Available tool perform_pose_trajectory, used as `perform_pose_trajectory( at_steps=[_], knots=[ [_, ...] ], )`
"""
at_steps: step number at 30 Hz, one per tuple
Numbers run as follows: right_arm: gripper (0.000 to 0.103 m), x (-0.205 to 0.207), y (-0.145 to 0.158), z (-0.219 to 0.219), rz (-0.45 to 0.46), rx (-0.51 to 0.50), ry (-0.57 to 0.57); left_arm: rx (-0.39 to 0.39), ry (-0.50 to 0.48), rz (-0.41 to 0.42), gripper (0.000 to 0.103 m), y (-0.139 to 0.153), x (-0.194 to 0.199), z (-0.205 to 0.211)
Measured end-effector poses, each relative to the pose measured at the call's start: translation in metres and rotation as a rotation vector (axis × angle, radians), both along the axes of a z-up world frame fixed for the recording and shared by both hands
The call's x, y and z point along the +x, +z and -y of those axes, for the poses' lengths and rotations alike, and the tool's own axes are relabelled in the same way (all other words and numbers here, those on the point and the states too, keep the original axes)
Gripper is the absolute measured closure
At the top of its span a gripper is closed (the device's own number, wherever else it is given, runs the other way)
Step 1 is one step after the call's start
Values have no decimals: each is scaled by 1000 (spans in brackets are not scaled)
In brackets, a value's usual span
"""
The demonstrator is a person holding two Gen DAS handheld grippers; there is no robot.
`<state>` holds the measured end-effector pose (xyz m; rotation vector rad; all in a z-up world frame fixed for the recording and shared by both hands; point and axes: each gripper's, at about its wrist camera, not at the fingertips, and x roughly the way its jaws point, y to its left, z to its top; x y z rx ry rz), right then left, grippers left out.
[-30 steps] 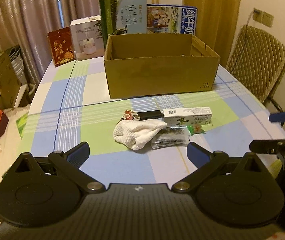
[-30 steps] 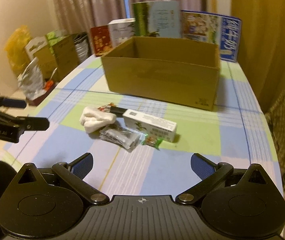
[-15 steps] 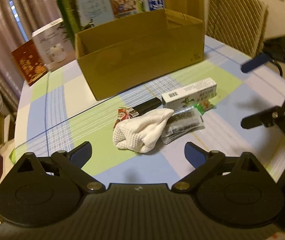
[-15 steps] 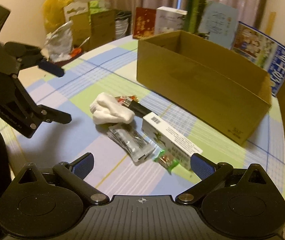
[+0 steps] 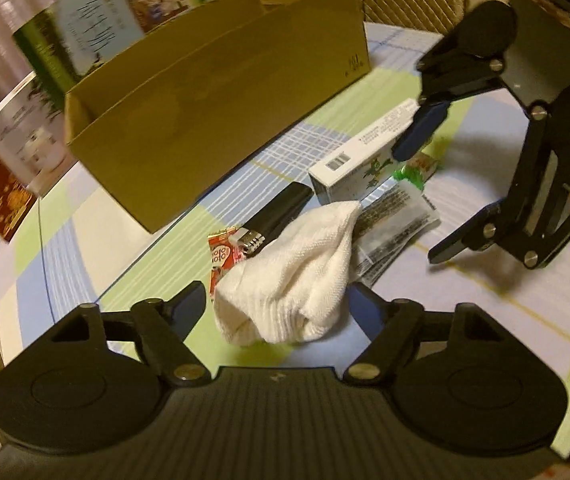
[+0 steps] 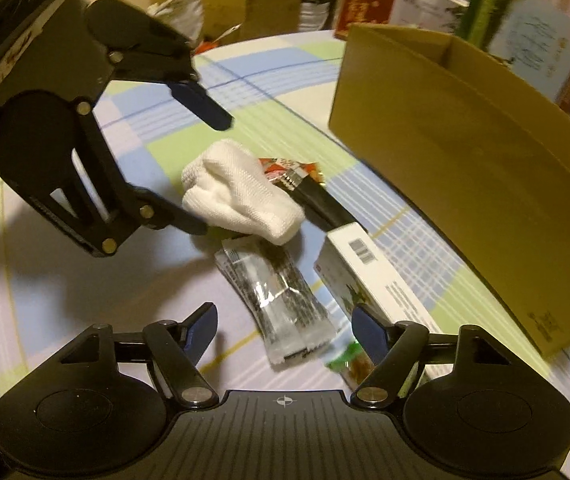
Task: Organize objects
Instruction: 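Grasp the white cloth with the left tool while the right tool grasps the clear plastic packet, then carry the white cloth and clear packet over into the cardboard box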
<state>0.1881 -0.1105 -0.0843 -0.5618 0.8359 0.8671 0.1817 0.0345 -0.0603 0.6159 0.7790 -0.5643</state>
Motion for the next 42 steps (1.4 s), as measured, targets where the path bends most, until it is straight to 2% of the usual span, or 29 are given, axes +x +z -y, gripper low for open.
perform_pose_trajectory(
  at_steps=[3, 7, 10, 12, 13, 19, 23, 25, 28, 30, 32, 33, 42],
  knots=[
    [31, 9, -6, -9, -12, -5, 22, -12, 3, -32, 49, -5, 8, -1],
    [35, 18, -13, -20, -35, -9, 51, -102, 96, -103, 61, 1, 17, -13],
    [46, 19, -16, -25, -60, -8, 40, -166, 183, -135, 62, 5, 15, -21],
    [63, 18, -15, -23, -82, -2, 3, -180, 210, -139, 62, 7, 8, -23],
    [66, 16, -14, -21, -90, -1, -16, -180, 213, -139, 62, 7, 5, -22],
    [67, 0, -11, 7, -160, 60, -205, -130, 192, -80, 53, 8, -15, -6],
    [68, -5, -9, 31, -190, 113, -372, -129, 185, -84, 48, 2, -12, 2],
    [68, -7, -8, 37, -192, 128, -423, -120, 196, -92, 48, -3, -7, 4],
    [68, -17, -4, 37, -175, 119, -424, -106, 217, -108, 48, -9, -4, 9],
    [68, -19, -3, 36, -167, 118, -427, -91, 249, -111, 60, -10, -3, 11],
    [69, -23, 0, 41, -168, 131, -450, -114, 293, -128, 66, -5, -2, 8],
    [69, -24, 2, 43, -165, 137, -461, -149, 327, -145, 68, 0, -2, 5],
    [69, -41, 33, 66, -159, 214, -567, -320, 527, -176, 68, 36, -30, 1]
  ],
)
